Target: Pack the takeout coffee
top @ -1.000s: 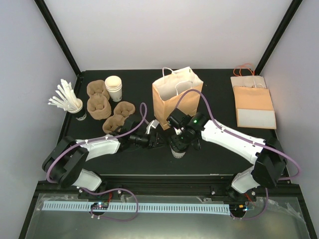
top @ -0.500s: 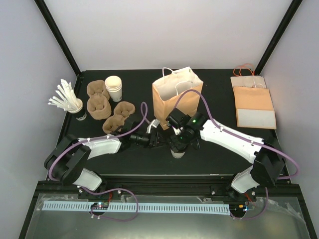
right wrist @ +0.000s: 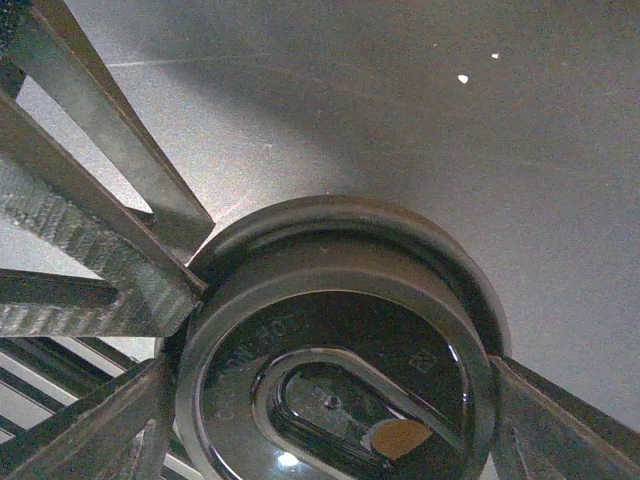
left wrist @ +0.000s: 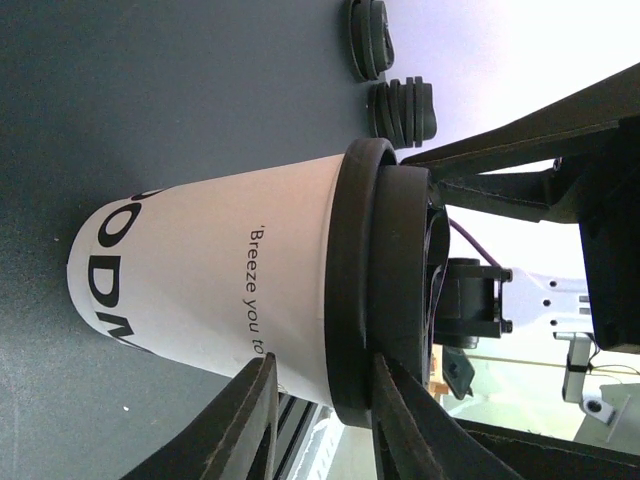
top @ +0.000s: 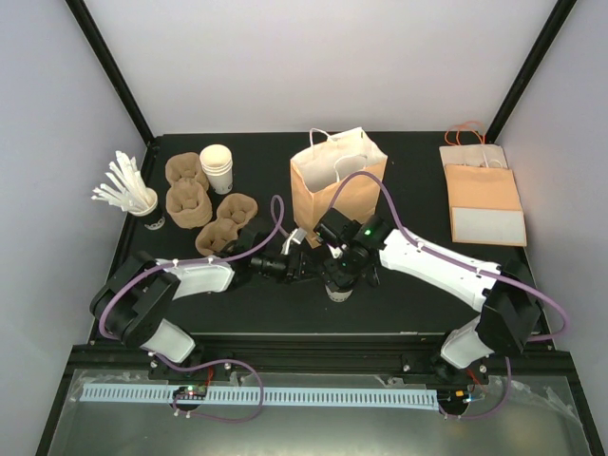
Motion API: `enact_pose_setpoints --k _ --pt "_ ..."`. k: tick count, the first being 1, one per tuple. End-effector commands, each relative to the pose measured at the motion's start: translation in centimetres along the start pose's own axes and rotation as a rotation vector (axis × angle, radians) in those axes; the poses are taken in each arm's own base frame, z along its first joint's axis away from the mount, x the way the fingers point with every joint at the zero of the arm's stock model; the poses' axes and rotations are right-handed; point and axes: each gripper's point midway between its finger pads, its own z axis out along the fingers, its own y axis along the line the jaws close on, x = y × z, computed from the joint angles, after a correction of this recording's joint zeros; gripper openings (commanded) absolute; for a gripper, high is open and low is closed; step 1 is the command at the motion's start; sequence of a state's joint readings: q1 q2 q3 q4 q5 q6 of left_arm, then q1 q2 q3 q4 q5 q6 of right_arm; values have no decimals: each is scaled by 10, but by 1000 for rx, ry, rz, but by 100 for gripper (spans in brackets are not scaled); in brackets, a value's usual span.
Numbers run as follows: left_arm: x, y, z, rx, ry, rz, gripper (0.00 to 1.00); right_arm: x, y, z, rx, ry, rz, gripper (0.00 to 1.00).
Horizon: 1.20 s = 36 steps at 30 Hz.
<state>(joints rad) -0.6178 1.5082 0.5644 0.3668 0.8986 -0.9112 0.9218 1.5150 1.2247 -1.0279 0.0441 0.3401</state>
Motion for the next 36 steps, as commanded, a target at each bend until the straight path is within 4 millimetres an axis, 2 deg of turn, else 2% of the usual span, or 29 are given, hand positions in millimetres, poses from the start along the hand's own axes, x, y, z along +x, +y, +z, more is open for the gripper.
enact_pose_setpoints --k 1,10,15,25,27,30,36 --pt "-2 -4 5 19 7 25 26 3 0 9 23 24 -29 85" --pt "2 20 6 -78 11 10 18 11 4 20 4 54 -46 85" --pt "5 38 7 -158 30 -6 17 11 7 21 -11 56 -62 85" --pt "12 62 10 -228 61 -49 17 18 10 29 -35 70 -79 85" --pt "14 65 10 -232 65 -53 16 16 8 25 -27 56 -76 85" --pt "13 64 9 -241 61 -48 16 6 4 9 -5 5 -69 87" --pt "2 47 6 -240 46 -3 17 -16 -9 -30 67 -114 -50 89"
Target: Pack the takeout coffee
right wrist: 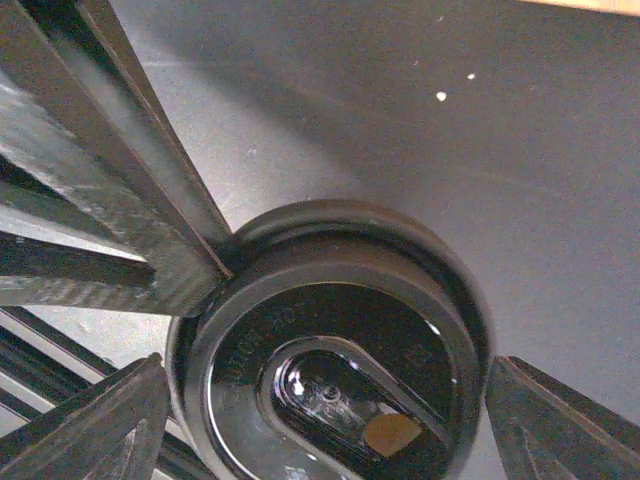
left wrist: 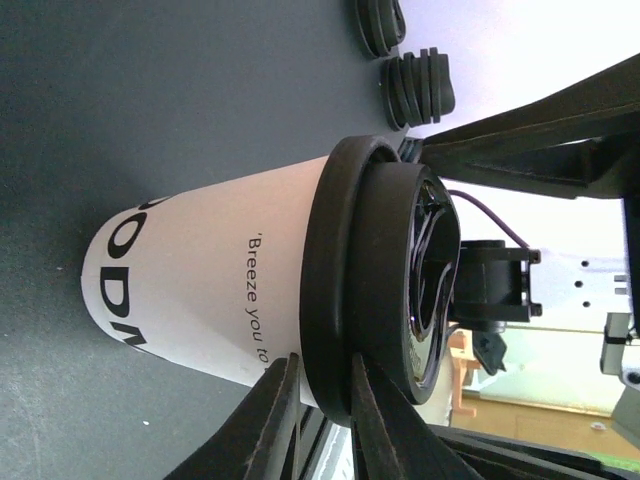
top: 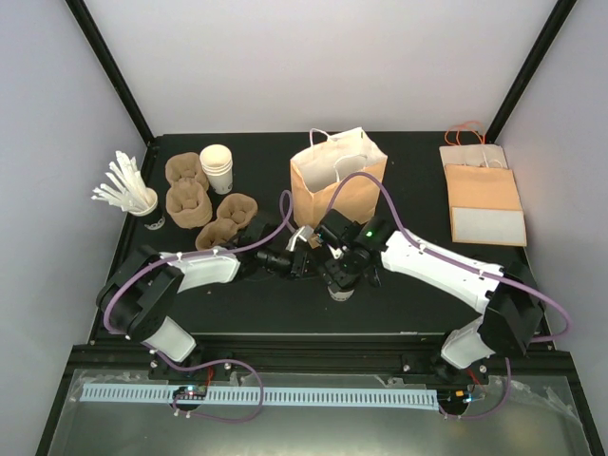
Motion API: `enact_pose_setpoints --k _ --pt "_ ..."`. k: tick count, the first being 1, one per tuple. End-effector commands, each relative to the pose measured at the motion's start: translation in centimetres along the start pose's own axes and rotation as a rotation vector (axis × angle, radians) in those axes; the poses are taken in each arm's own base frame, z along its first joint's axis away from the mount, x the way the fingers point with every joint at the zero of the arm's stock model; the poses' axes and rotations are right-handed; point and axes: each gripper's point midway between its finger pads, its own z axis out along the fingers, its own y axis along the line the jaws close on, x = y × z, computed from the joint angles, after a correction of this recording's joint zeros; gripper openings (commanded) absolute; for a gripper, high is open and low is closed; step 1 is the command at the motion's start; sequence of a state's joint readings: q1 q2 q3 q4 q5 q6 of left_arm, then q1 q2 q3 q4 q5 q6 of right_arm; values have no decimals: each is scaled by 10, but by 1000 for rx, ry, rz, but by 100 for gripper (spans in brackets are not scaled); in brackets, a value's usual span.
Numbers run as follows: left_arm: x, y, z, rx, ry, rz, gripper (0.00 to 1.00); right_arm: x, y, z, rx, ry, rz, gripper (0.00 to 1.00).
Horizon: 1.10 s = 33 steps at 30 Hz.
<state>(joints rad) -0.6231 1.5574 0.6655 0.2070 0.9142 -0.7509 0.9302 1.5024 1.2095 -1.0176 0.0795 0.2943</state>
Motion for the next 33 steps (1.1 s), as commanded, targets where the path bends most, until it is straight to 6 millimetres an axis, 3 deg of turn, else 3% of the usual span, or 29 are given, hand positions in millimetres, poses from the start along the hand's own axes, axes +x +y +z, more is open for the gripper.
enact_pose_setpoints --k 1,6,11,13,18,24,27,33 --pt "7 42 -1 -195 -9 -81 17 -17 -7 -32 36 -106 5 91" --pt "-4 24 -4 -169 -29 -53 21 -20 -5 -42 7 -159 17 95" --pt "-12 2 -9 -127 -50 -13 38 -23 -7 -57 -4 -216 50 96" --pt "-15 -4 -11 -121 -59 0 41 -24 -5 -64 -30 -259 70 96" --pt "-16 -9 -13 -108 -67 7 41 -21 -2 -64 -155 -300 147 90" --pt "-13 -19 -19 -84 -88 20 41 -20 -11 -65 -320 -366 264 80" --pt "-3 -27 -19 -69 -74 29 34 -17 -18 -62 -380 -386 312 77" --pt "36 -29 -13 -49 -35 0 25 -14 -27 -54 -523 -424 362 75"
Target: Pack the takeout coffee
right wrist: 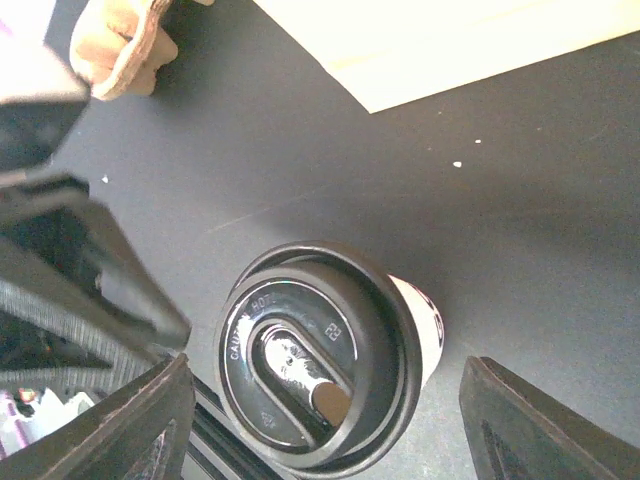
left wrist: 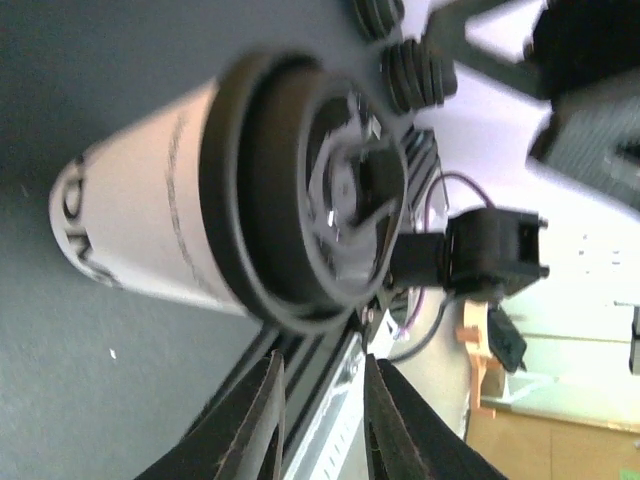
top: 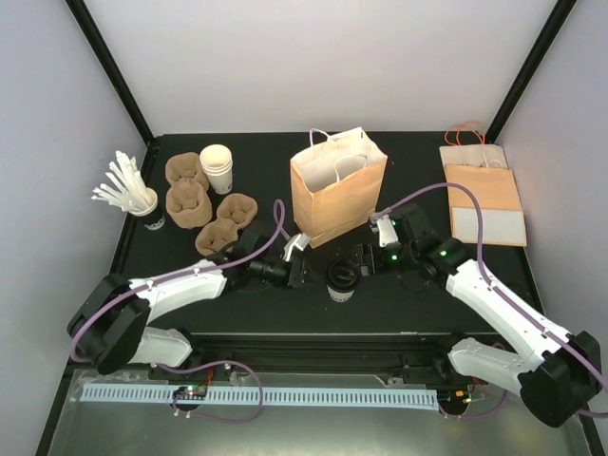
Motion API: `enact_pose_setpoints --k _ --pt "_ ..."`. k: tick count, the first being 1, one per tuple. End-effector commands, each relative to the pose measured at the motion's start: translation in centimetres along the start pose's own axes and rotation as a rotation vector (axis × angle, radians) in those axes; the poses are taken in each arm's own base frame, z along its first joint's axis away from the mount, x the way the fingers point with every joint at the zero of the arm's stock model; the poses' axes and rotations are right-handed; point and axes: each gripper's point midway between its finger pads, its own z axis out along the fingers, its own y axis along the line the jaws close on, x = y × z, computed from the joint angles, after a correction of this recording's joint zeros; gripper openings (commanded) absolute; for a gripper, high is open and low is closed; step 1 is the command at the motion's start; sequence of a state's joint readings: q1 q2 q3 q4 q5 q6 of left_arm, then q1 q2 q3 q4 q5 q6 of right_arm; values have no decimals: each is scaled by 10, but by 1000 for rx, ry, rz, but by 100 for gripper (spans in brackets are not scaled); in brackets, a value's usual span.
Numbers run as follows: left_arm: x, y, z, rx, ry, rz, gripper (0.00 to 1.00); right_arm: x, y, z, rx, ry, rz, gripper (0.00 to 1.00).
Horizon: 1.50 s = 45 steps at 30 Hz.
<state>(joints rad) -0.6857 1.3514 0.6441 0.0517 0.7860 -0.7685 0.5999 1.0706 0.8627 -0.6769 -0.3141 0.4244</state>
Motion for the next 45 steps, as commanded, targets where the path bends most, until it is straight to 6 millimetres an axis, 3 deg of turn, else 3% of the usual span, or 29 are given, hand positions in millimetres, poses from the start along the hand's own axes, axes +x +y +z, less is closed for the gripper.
enact_pose_setpoints --k 1,4,8,16,22,34,41,45 --pt "26 -1 2 17 16 -39 24 -11 15 1 -169 -44 14 76" --pt "43 -7 11 34 49 -50 23 -13 13 9 -187 -43 25 78" --pt "51 -19 23 71 68 -45 23 -19 11 19 -191 -37 18 69" --pt "33 -9 35 77 -26 -99 19 -22 12 34 -249 -38 15 66" --pt "22 -5 41 69 -47 -105 18 -8 14 34 -284 -1 22 66" --pt "-13 7 33 30 -82 -92 18 21 5 28 -253 39 56 66" --pt "-35 12 23 2 -107 -75 18 23 -5 22 -188 25 75 67" --pt "-46 15 18 -7 -125 -73 18 23 0 14 -199 10 76 68"
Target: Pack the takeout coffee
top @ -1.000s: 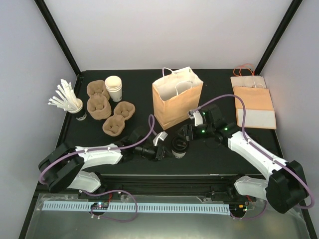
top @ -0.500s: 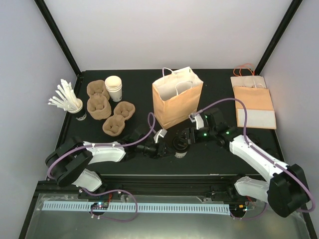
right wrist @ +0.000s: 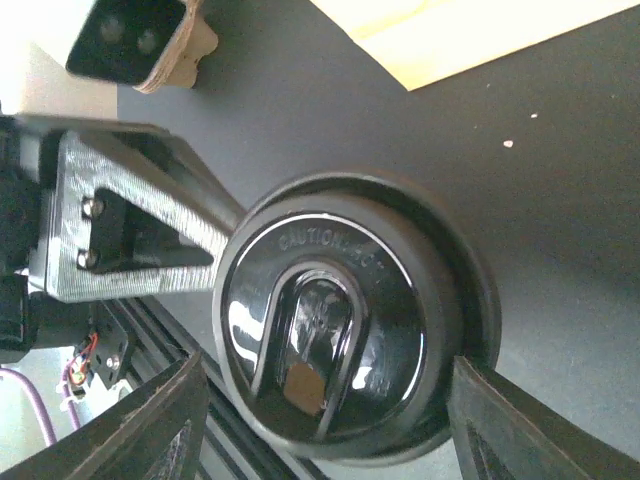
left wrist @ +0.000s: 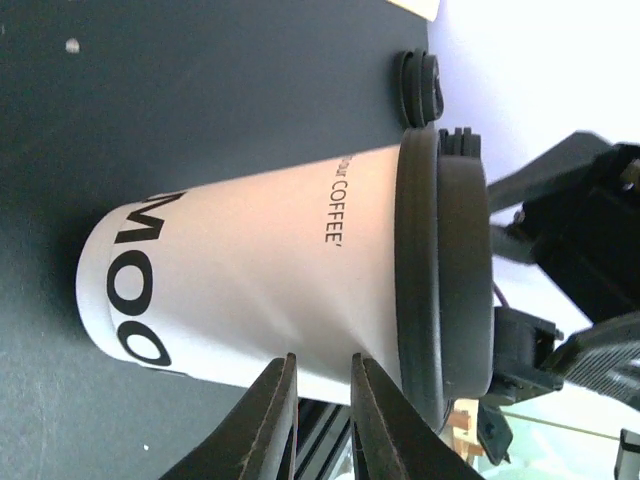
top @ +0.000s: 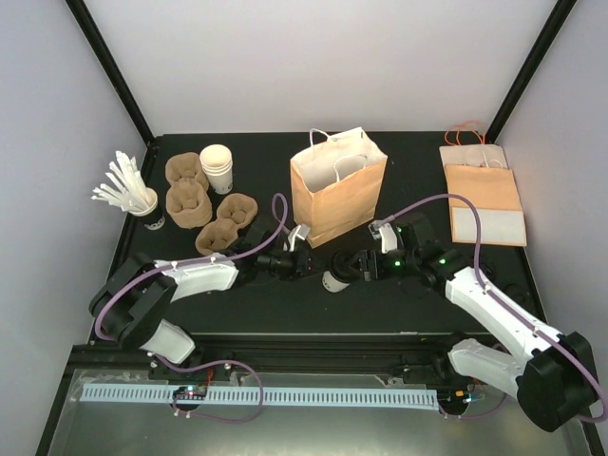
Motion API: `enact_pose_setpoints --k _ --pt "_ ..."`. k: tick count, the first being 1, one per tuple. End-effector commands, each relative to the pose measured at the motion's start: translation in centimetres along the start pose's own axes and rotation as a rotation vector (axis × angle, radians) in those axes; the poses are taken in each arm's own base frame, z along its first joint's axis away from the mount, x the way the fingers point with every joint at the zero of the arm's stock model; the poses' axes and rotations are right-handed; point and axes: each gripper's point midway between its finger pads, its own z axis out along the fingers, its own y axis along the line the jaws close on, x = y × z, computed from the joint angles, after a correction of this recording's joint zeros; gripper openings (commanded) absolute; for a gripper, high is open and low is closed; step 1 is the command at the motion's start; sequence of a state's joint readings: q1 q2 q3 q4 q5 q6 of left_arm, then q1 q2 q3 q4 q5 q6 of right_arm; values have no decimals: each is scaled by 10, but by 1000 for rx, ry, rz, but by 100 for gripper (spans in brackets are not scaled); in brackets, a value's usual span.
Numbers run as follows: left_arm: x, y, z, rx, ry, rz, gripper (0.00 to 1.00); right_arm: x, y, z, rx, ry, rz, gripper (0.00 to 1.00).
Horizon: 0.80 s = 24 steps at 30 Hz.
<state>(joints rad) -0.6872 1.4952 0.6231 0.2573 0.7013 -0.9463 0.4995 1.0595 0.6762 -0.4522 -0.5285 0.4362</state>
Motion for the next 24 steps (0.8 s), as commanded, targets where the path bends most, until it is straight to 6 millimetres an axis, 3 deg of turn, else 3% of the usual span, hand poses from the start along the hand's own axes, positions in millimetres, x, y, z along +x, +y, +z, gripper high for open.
enact_pose_setpoints --k 1,9,16,21,24 --pt "-25 -18 -2 31 -43 76 18 9 11 -7 -41 22 18 68" --pt "-37 -1 -4 -8 -51 58 19 3 27 -13 -106 14 11 70" --pt "-46 23 -29 -87 -128 48 21 -10 31 -15 -90 4 -5 70" --pt "-38 10 -38 -52 -130 56 22 -26 32 -33 -11 -52 -68 69" --pt "-32 1 -39 2 -129 42 23 -32 25 -34 9 -67 -62 60"
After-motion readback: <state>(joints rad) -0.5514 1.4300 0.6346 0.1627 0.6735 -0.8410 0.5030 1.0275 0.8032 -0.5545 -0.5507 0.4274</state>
